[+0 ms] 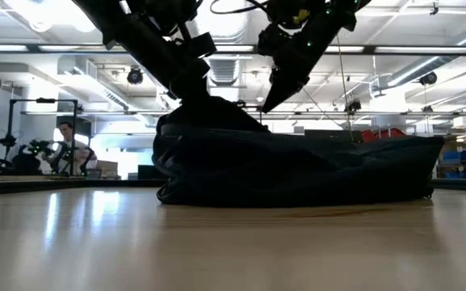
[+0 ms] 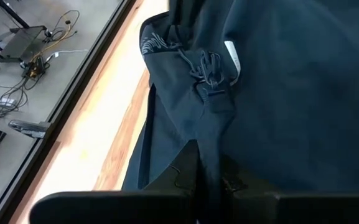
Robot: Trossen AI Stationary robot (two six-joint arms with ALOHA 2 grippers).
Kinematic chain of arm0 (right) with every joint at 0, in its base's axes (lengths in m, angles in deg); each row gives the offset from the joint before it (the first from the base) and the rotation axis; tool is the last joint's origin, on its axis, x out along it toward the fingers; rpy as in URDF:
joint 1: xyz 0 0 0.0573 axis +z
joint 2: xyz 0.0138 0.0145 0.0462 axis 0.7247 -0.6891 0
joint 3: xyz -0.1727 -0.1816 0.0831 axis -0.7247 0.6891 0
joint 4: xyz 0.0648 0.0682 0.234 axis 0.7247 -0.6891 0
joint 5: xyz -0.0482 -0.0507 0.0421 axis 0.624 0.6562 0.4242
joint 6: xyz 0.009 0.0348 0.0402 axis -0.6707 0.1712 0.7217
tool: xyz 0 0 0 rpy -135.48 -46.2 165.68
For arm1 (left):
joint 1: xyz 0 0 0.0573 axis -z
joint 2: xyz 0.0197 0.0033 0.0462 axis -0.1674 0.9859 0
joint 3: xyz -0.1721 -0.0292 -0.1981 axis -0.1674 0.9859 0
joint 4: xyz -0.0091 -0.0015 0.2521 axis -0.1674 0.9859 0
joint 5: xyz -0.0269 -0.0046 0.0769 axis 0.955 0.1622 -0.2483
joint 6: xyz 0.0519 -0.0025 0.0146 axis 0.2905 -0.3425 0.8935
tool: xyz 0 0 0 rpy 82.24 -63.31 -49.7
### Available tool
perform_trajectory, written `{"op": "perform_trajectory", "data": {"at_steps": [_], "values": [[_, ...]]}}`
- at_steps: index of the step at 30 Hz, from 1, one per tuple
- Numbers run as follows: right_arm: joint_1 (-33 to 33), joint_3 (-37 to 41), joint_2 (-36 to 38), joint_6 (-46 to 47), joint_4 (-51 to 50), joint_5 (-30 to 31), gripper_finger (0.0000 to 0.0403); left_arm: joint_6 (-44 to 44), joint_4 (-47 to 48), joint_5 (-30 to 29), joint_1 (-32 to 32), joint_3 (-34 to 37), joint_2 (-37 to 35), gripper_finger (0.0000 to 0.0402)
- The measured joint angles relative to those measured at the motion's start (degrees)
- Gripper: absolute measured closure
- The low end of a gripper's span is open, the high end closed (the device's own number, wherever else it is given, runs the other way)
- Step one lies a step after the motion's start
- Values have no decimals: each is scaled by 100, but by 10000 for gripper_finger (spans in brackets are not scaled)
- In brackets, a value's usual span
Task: Unpack backpack
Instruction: Open the black backpack
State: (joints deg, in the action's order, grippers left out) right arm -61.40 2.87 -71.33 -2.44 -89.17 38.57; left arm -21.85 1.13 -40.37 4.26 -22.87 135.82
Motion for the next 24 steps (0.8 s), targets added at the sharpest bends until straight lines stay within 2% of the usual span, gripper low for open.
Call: {"op": "perform_trajectory", "data": {"at_steps": [10, 18, 24], "values": [[37, 13, -177, -449, 563, -888, 400, 1, -97, -2, 117, 0, -17, 401], [75, 11, -336, -553, 965, -1134, 322, 1, -103, 0, 196, 0, -39, 401], [149, 13, -390, -592, 1221, -1188, 291, 1, -115, -2, 196, 0, -42, 401]]}}
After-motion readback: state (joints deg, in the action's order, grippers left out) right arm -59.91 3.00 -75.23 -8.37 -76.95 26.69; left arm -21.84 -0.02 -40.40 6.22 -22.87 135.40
